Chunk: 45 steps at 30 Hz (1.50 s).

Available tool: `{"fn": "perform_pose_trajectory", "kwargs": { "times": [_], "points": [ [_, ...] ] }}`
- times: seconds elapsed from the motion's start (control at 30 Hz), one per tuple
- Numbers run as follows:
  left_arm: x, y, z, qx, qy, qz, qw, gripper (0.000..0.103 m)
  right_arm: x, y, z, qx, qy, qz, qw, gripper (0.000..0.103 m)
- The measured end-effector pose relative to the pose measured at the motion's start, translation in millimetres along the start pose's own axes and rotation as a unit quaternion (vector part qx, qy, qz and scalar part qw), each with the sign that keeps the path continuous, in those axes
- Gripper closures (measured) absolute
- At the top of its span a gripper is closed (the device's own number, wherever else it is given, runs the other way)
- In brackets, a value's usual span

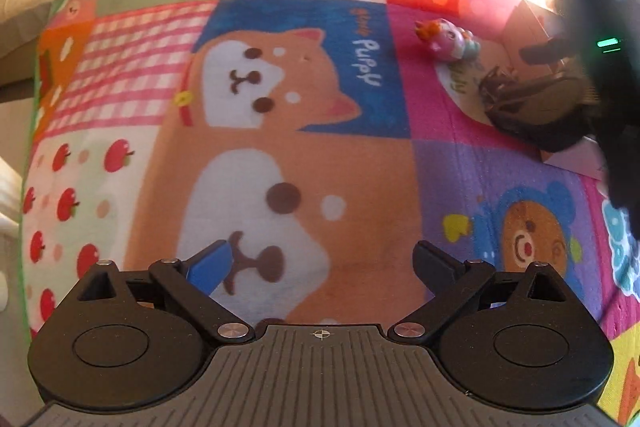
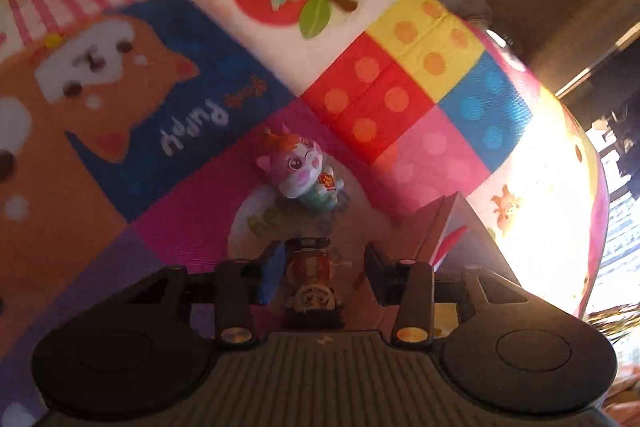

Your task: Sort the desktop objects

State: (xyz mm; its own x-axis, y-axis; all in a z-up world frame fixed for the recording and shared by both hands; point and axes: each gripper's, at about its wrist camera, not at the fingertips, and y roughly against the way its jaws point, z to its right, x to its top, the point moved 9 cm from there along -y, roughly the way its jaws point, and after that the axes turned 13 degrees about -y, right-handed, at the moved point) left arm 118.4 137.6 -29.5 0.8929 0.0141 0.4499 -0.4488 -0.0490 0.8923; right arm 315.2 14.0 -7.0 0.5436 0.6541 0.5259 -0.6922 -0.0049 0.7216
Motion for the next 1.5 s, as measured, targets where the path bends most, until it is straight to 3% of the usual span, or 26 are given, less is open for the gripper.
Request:
{"fn": "perform_pose_trajectory", "kwargs": {
  "times": [0.13,0.27,0.37,0.47,0.53,0.63,0.77,0.87,1.0,1.03,1.07,1.2,1.37,1.5],
  "points": [
    [-6.9,1.1,-2.3,-0.004,-0.006,0.010,0.9999,0.003,-4.4,-24.7,-1.6,-0.009,0.011,-0.029,0.999,0.060],
    [-18.4,0.7,3.4,-0.013,-0.022,0.004,0.9997,0.003,-9.1,-13.8,-3.2,0.011,-0.010,-0.031,0.999,0.061],
    [-27.2,1.8,11.6,-0.027,-0.033,0.001,0.9991,0.003,-10.4,13.6,-10.3,0.070,-0.052,-0.038,0.995,0.061],
    [-34.4,2.3,21.1,-0.039,-0.045,0.001,0.9982,0.003,-4.6,54.8,-23.1,0.208,-0.110,-0.043,0.971,0.060],
    [-37.0,1.9,26.4,-0.046,-0.049,0.003,0.9978,0.003,4.8,70.1,-24.1,0.235,-0.123,-0.024,0.964,0.048],
    [-37.6,1.4,31.3,-0.049,-0.047,0.007,0.9976,0.003,24.2,63.7,-11.0,0.180,-0.127,0.030,0.975,0.028],
    [-35.6,3.7,31.4,-0.053,-0.034,0.016,0.9979,0.003,42.2,14.1,10.0,0.134,-0.181,-0.003,0.974,0.023],
    [-33.9,7.2,25.9,-0.049,-0.025,0.026,0.9981,0.003,49.6,-20.7,20.0,0.098,-0.188,-0.019,0.977,0.016],
    [-29.9,9.1,19.0,-0.049,-0.016,0.037,0.9980,0.003,48.1,-48.1,18.6,0.086,-0.177,-0.047,0.979,0.017],
    [-29.0,8.9,18.6,-0.051,-0.015,0.039,0.9979,0.003,46.7,-51.2,16.6,0.092,-0.174,-0.052,0.979,0.034],
    [-27.9,8.4,18.1,-0.050,-0.015,0.040,0.9978,0.003,44.8,-51.5,13.5,0.097,-0.170,-0.054,0.979,0.039],
    [-22.2,6.0,21.8,-0.051,-0.034,0.049,0.9969,0.003,32.9,-23.0,9.8,0.109,-0.165,-0.022,0.980,0.041],
    [-14.4,-0.2,31.8,-0.060,-0.044,0.053,0.9958,0.003,-6.8,67.8,4.1,0.142,-0.155,0.036,0.977,0.040],
    [-2.1,-4.0,44.1,-0.085,-0.049,0.056,0.9936,0.003,-64.1,110.4,21.0,0.096,-0.173,0.016,0.980,0.040]
  ]
}}
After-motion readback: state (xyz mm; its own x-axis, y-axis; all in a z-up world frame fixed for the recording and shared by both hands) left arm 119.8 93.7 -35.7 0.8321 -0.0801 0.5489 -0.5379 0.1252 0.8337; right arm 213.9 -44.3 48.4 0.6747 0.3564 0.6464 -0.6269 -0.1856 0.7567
